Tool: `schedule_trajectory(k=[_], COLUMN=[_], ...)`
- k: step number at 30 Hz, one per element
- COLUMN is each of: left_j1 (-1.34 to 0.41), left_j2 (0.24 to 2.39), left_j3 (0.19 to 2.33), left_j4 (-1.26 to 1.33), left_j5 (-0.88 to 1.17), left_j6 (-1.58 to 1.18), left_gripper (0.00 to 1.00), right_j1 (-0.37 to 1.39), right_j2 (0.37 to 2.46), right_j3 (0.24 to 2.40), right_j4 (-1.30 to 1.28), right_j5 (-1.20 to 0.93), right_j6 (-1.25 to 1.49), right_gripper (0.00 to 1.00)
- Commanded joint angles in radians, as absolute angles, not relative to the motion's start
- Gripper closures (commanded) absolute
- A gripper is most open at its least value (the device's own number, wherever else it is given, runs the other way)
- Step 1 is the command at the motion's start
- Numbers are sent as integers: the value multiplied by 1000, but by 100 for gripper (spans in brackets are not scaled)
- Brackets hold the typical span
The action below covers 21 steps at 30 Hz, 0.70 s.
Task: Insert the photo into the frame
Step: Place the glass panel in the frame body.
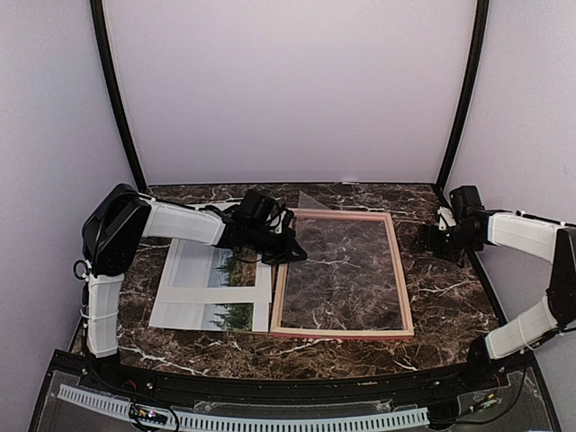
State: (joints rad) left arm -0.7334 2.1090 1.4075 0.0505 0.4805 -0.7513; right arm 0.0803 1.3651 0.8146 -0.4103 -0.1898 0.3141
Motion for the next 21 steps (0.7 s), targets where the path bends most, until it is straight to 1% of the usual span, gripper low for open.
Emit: schedule_trajectory(k=[1, 8, 16, 21], left_j1=[-739, -743, -752, -754], left_j2=[2068, 2069, 2066, 2065], left_j3=[1424, 1420, 1422, 1424], left_j4=[40, 50, 53, 48], left_j5=[487, 495, 503, 503], left_j6=[-737, -752, -768, -772], left_gripper=[100, 100, 90, 82], right_j1=[87, 110, 194, 263], right_j2=[1370, 1377, 1424, 1474], right_j3=[804, 813, 845, 889], right_j4=[-378, -366, -326, -306], right_j5=[-192, -199, -210, -211], right_j6=[314, 320, 347, 359], right_gripper=[17, 17, 17, 17])
